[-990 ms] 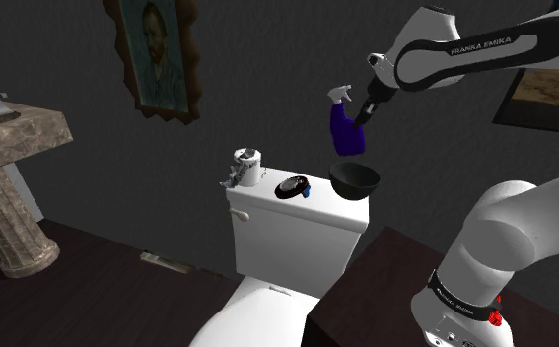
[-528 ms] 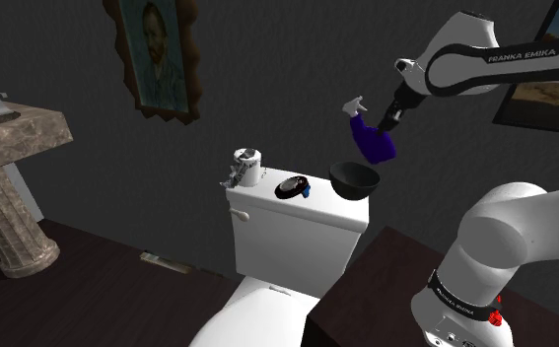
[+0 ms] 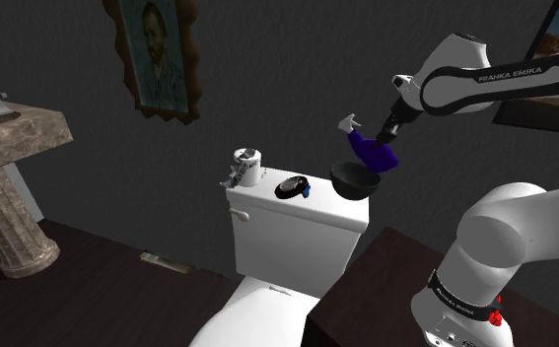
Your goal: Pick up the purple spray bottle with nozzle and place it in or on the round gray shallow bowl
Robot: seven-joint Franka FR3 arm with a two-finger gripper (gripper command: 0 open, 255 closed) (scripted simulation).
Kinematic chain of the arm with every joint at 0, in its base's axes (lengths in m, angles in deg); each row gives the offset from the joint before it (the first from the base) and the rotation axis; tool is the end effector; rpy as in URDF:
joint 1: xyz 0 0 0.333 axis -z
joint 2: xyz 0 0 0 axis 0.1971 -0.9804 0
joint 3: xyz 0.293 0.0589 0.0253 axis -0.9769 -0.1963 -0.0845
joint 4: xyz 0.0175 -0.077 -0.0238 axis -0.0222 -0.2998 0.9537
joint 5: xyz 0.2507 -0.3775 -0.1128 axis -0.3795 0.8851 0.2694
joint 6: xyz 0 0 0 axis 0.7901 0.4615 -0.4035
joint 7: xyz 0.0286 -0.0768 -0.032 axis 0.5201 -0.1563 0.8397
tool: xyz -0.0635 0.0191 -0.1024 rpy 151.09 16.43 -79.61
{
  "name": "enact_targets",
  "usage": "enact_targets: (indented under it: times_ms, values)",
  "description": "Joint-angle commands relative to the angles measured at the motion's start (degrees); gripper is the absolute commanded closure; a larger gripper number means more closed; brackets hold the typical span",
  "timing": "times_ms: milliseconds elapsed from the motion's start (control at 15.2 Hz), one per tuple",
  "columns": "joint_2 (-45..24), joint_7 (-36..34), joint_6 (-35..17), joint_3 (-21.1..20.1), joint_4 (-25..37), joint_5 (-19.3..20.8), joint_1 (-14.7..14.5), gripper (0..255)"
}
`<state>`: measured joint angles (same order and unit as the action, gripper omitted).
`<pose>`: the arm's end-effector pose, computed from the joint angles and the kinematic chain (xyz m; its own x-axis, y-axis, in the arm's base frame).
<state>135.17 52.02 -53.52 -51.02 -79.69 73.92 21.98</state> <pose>0.3681 -0.2101 0.4238 0.8494 0.3968 0.3479 0.3111 -0.9090 0.2772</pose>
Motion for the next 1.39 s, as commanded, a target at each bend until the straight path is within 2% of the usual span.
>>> enact_targets:
  times_ms: [0,132,594,660,990,1254,1320]
  values:
    - [-0.5,0.0,-1.8,0.4,-1.3,0.4,0.2,255]
    - [-1.1,0.0,-3.4,0.8,-2.3,0.7,0.4,255]
    - [-1.1,0.0,-3.4,0.8,-2.3,0.7,0.4,255]
    - [-1.1,0.0,-3.4,0.8,-2.3,0.7,0.4,0]
    - [-1.1,0.0,-3.4,0.8,-2.3,0.7,0.4,0]
    - [6.0,0.3,6.7,-1.6,0.6,-0.6,1.0,0]
    - [6.0,0.3,6.7,-1.6,0.6,-0.6,1.0,0]
